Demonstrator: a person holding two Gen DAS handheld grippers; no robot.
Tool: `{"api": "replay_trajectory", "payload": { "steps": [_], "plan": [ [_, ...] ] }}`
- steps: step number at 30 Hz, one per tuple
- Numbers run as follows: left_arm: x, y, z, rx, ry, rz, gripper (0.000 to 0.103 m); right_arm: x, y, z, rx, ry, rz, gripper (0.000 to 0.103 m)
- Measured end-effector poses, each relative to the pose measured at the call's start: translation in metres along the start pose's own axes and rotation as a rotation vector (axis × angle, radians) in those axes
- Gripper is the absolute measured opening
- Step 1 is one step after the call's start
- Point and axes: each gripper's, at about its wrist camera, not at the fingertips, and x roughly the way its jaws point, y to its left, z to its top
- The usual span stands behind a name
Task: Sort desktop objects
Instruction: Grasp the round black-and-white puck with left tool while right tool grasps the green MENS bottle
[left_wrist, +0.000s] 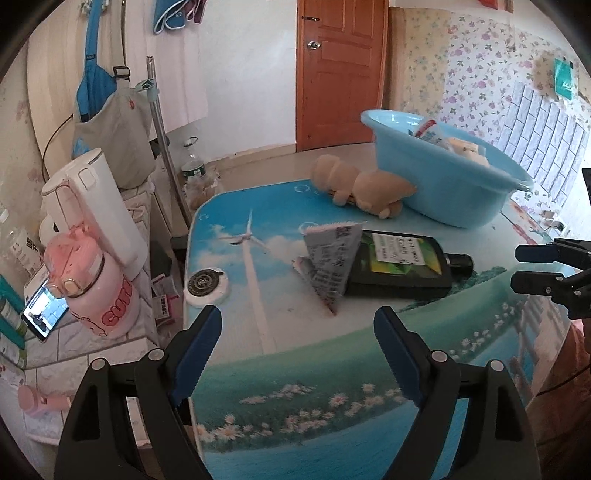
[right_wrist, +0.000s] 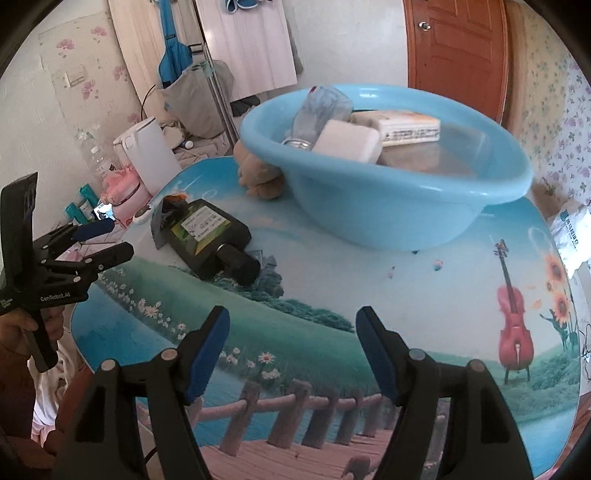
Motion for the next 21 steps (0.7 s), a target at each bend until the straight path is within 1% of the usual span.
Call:
{"api": "replay_trajectory", "payload": {
  "steps": [4,7,9,11,13,18,20,21],
  "plan": [
    [0.007,0.012,0.002,-0.010,0.004,0.016,0.085,0.005,0.009,0.003,-0.054,-0.005,0.007,0.071],
    [0.017,0.023,0.004,0.014,0.031,0.064,0.085,0.010,0.016,0.008,-0.091,-0.008,0.012,0.072],
    [0.024,0.033,0.005,0.020,0.047,0.076,0.084,0.013,0.020,0.013,-0.112,-0.014,0.020,0.076],
    [0.032,0.042,0.006,0.026,0.070,0.080,0.084,0.018,0.025,0.018,-0.134,-0.018,0.022,0.086],
    [0.039,0.047,0.007,0.037,0.086,0.080,0.084,0.021,0.029,0.021,-0.152,-0.026,0.018,0.091],
    [0.050,0.056,0.016,0.046,0.084,0.046,0.084,0.034,0.043,0.031,-0.208,-0.018,0.015,0.092],
    [0.053,0.056,0.019,0.056,0.078,0.037,0.081,0.039,0.049,0.034,-0.230,-0.015,0.019,0.092],
    [0.054,0.056,0.020,0.059,0.073,0.020,0.073,0.042,0.052,0.036,-0.242,-0.013,0.019,0.092]
  ]
}}
